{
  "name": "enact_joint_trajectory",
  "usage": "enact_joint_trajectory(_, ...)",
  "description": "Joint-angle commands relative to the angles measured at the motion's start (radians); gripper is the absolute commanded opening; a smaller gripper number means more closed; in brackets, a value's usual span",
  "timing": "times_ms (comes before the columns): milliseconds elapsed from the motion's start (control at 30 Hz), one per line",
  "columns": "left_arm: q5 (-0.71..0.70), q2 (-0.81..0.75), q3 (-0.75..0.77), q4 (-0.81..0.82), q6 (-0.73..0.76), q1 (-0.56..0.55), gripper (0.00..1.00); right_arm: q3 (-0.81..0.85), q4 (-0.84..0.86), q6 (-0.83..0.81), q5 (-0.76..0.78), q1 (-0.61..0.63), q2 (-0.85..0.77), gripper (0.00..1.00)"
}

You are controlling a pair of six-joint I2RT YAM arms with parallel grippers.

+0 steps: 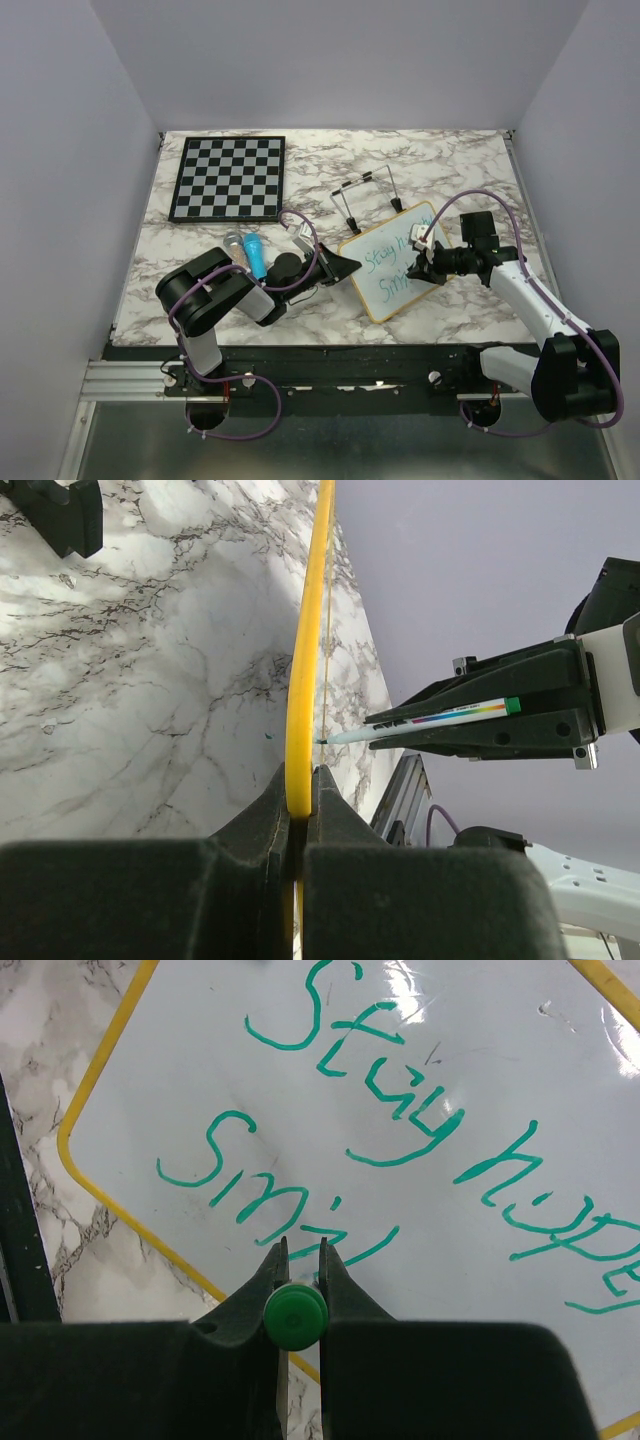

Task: Write a sentence on the whiteboard

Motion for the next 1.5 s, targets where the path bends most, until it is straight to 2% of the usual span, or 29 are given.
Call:
enact_joint_trajectory(0, 0.019, -0.002, 0.015, 0.111, 0.011, -0.01, 0.0, 0.007, -0.008, 0.011, -0.003, 0.005, 0.006, 0.0)
enact_joint_trajectory(533, 0.019, -0.01, 0.005, 0.115, 0.012, -0.01, 0.0, 0.013, 0.004, 0.022, 0.072, 0.003, 0.006, 0.01)
enact_joint_trajectory(900, 0.018, -0.013, 0.003, 0.114, 0.014, -0.008, 0.0, 0.041, 0.05, 0.097, 0.072, -0.006, -0.049, 0.01)
enact_joint_trajectory(1067, 0.019, -0.013, 0.005, 0.114, 0.014, -0.01, 0.0, 0.042, 0.116, 0.137, 0.083, -0.008, -0.029, 0.0)
enact_joint_trajectory(1467, 0.021, -0.01, 0.006, 0.115, 0.014, -0.01, 0.0, 0.036, 0.133, 0.148, 0.127, -0.009, 0.019, 0.0)
